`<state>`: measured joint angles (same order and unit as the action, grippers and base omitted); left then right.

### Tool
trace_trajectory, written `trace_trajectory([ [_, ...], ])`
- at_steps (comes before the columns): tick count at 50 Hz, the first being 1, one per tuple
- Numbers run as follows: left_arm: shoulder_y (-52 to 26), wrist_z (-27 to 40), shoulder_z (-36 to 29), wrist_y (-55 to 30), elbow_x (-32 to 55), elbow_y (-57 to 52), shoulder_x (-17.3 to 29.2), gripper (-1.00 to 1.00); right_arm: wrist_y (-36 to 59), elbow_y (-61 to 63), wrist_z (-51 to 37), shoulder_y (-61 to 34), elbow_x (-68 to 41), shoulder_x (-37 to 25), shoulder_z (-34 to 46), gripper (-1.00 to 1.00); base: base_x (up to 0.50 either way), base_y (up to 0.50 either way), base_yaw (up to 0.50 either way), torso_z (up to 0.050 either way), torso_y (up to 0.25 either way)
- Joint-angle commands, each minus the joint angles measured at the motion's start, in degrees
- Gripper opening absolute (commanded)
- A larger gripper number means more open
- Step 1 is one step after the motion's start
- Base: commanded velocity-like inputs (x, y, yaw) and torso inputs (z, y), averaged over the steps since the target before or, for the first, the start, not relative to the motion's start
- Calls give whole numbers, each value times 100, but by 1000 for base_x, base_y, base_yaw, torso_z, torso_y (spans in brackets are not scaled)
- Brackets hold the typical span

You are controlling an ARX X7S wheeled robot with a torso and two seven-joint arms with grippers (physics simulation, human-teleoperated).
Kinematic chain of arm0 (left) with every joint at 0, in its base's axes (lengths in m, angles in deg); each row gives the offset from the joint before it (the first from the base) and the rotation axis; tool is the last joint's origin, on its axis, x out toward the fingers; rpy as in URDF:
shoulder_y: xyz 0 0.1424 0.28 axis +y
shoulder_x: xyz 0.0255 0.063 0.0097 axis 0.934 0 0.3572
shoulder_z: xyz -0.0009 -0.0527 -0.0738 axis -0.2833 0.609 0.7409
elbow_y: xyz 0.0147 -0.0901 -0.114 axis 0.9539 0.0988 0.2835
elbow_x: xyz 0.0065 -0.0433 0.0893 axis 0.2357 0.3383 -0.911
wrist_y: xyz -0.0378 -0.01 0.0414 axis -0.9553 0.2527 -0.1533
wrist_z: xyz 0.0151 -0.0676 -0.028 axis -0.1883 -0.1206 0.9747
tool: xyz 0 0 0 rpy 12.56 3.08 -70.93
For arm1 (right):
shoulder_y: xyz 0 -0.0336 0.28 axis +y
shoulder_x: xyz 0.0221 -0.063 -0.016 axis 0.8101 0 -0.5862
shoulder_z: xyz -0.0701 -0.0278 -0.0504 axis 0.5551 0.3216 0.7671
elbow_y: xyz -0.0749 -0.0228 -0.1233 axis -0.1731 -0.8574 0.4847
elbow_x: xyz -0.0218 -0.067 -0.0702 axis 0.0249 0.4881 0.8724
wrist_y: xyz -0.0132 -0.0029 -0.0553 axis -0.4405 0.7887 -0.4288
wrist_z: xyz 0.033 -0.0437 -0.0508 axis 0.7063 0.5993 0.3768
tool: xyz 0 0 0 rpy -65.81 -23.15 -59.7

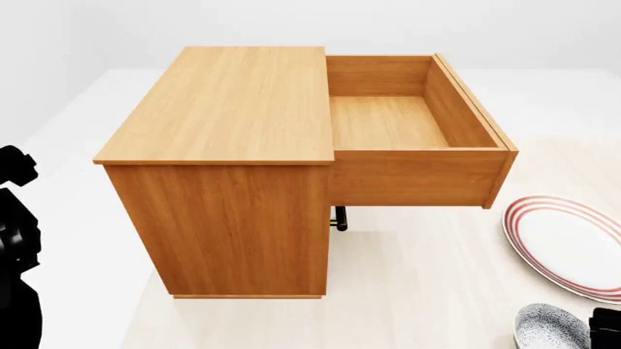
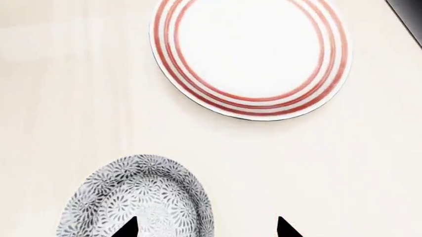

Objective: Open the top drawer of the cabinet and put the bowl in it.

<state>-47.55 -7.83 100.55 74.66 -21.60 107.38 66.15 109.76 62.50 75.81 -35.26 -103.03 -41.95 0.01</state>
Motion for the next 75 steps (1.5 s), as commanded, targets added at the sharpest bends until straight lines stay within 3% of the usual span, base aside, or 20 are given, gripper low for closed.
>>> trace_trajectory([
  [1,-7,-5,-3,1,-1,-1,-1,100,-233,-346,15,-577,293,85,931,100,0,0,0,0,0],
  [15,4,-11,28,-8,8,-1,14,100,-276,-592,38,-1199,816,224,1931,100,0,0,0,0,0],
  [72,-25,3,-30,0,-5,-1,-33,100,-987,-1559,893,-1645,1663,632,3198,100,0,0,0,0,0],
  [73,-28,5,-33,-1,-6,-1,-34,100,-1029,-1562,961,-1637,1682,632,3236,-100,0,0,0,0,0],
  [75,-33,6,-42,2,-9,-1,-36,100,-1073,-1544,1021,-1597,1703,635,3283,-100,0,0,0,0,0],
])
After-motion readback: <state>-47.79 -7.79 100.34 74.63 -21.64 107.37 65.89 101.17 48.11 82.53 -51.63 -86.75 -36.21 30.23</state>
